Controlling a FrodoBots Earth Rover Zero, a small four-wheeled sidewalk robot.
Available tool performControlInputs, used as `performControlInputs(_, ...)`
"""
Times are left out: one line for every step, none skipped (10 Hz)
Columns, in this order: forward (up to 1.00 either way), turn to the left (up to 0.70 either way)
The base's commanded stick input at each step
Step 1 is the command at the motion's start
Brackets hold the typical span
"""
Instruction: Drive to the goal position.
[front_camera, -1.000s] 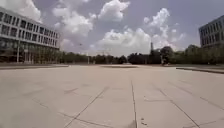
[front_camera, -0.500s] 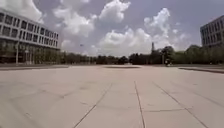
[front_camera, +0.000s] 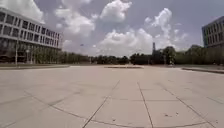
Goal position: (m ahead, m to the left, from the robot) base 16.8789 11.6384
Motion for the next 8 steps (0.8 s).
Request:
performControlInputs(0.7,0.01)
performControlInputs(0.7,0.01)
performControlInputs(0.7,0.01)
performControlInputs(0.7,0.01)
performControlInputs(0.7,0.01)
performControlInputs(0.7,0.01)
performControlInputs(0.7,0.01)
performControlInputs(0.7,0.01)
